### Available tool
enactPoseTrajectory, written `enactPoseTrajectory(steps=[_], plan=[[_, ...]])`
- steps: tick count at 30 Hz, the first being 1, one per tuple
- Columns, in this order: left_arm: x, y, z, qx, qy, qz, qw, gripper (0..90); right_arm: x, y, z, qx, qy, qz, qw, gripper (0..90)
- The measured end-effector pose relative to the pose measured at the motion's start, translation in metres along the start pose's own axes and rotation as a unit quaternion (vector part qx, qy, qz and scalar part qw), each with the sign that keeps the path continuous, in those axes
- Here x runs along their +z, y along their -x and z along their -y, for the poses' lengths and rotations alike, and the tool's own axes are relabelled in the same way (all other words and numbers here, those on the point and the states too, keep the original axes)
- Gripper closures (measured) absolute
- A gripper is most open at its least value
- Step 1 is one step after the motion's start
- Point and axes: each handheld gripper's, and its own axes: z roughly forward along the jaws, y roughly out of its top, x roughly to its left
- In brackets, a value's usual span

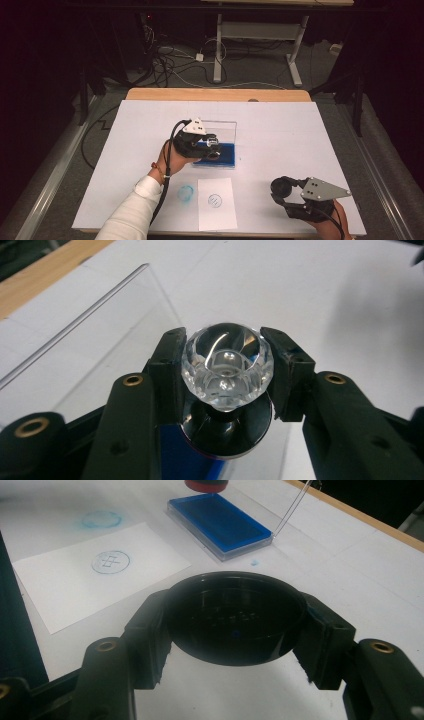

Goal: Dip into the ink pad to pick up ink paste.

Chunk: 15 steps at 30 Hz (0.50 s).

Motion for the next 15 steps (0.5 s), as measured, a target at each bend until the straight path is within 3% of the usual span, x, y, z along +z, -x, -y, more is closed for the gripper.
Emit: enactPoseTrajectory(steps=[8,15], plan=[[0.012,-0.006,0.008,-0.013,-0.006,0.010,0.9999,54.4,0.001,-0.003,-0.001,-0.004,-0.001,-0.003,1.0000,38.1],[0.021,-0.013,0.015,-0.025,-0.011,0.002,0.9996,54.4,0.001,-0.002,-0.001,-0.002,-0.003,-0.003,1.0000,38.2]])
